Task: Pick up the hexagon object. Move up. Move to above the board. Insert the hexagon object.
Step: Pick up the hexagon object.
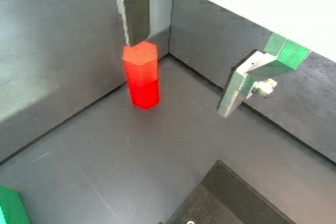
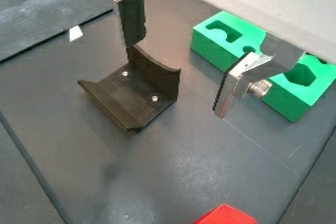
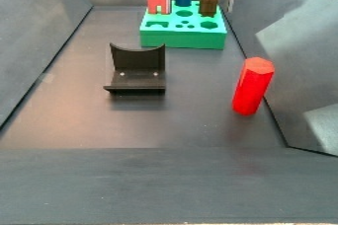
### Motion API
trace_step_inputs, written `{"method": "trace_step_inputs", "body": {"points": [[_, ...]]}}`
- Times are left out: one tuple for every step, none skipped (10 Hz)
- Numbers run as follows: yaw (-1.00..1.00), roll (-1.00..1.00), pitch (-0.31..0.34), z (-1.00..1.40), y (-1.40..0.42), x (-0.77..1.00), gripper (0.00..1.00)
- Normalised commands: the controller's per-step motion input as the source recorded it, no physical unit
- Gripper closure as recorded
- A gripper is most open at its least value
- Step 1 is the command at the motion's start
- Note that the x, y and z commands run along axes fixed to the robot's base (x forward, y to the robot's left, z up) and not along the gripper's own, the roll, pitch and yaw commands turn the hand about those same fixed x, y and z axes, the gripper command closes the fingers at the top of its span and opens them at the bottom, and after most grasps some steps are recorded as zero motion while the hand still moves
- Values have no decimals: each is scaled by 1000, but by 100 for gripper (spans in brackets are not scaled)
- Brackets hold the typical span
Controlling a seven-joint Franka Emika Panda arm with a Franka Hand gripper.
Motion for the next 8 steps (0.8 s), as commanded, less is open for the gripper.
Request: {"method": "trace_step_inputs", "body": {"points": [[-126,0,-64,0,9,-429,0],[-146,-1,-87,0,129,-580,0],[-149,-7,-74,0,137,-540,0],[-134,-53,-104,0,191,-520,0],[-151,-104,-144,0,214,-406,0],[-154,-109,-154,-71,226,-369,0],[-177,-129,-169,-83,226,-294,0],[-177,-141,-193,-157,197,-263,0]]}}
